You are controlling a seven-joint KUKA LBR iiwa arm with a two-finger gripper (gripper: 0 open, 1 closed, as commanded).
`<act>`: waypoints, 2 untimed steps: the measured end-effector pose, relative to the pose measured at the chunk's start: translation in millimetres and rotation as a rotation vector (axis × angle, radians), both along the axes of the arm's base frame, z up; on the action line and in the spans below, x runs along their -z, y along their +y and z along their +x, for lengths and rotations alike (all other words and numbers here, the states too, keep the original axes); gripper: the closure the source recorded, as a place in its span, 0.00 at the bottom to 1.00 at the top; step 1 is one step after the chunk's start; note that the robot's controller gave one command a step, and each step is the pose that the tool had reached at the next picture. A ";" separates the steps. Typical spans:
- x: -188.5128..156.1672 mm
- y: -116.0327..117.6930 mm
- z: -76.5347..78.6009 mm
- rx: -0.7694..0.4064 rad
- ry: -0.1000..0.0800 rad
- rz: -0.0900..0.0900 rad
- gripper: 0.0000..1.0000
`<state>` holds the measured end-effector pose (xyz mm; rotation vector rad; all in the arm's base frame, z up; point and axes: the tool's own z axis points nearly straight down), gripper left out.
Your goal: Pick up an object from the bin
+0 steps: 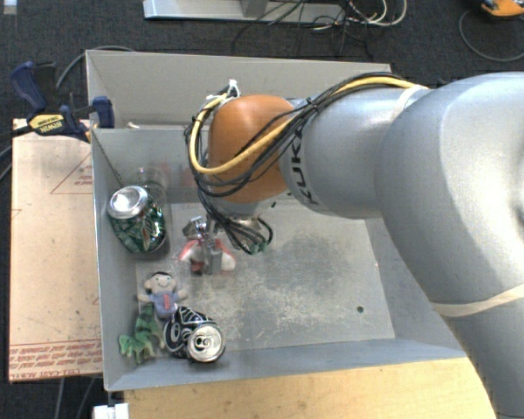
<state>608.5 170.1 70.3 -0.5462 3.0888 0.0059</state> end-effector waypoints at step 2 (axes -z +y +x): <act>-60.0 -11.9 0.8 -0.006 -0.003 0.002 1.00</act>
Offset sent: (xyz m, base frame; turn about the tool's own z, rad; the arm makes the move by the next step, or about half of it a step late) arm 0.0005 -0.0125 0.0598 -0.0080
